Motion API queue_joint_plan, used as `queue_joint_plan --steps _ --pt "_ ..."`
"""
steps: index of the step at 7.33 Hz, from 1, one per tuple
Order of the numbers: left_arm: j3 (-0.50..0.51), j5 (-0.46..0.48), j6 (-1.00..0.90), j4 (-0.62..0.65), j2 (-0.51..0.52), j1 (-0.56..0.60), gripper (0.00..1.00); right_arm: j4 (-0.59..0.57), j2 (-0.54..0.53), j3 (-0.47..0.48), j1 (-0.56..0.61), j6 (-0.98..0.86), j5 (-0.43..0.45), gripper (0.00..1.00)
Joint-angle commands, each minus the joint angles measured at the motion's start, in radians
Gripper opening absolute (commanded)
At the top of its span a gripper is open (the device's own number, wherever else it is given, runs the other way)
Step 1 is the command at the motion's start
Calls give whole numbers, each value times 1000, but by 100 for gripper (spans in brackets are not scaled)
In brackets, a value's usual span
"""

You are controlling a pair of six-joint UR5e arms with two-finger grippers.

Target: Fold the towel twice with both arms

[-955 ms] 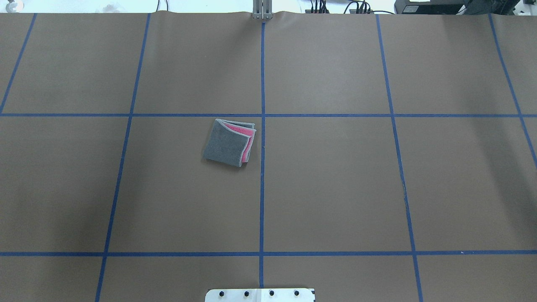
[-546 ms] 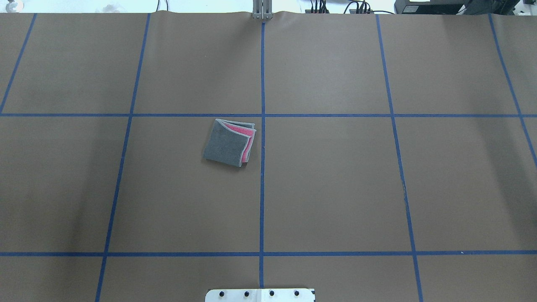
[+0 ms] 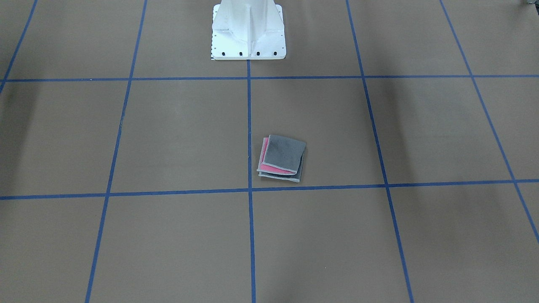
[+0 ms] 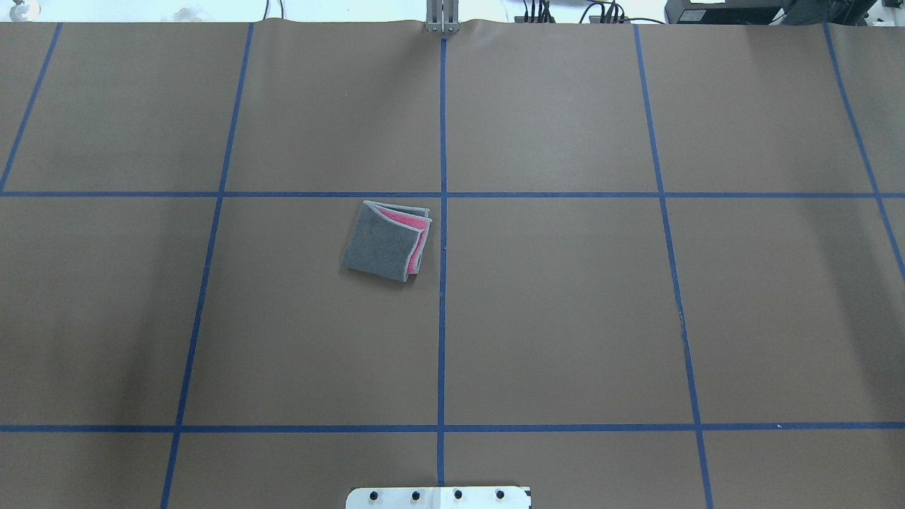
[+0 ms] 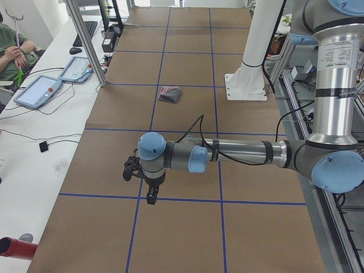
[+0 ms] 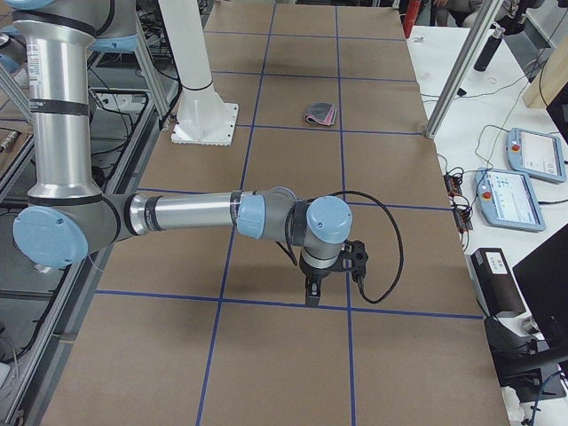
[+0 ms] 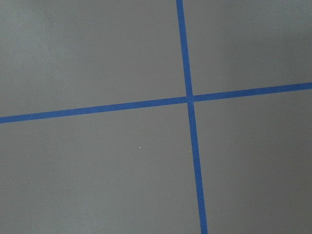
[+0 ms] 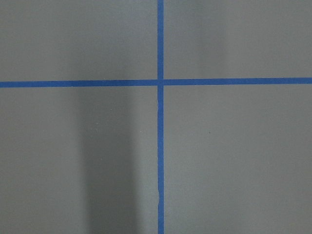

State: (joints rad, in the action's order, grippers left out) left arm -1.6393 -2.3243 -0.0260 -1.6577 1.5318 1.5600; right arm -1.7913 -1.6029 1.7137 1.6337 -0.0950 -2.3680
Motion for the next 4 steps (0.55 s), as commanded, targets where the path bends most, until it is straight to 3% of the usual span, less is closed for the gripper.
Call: queue_joint_plan --steps 1,4 --pt "-7 -4 1 1 1 0 100 52 -28 3 0 8 -13 100" --pt "-10 -4 1 -1 -2 0 100 55 -17 23 0 14 -27 100"
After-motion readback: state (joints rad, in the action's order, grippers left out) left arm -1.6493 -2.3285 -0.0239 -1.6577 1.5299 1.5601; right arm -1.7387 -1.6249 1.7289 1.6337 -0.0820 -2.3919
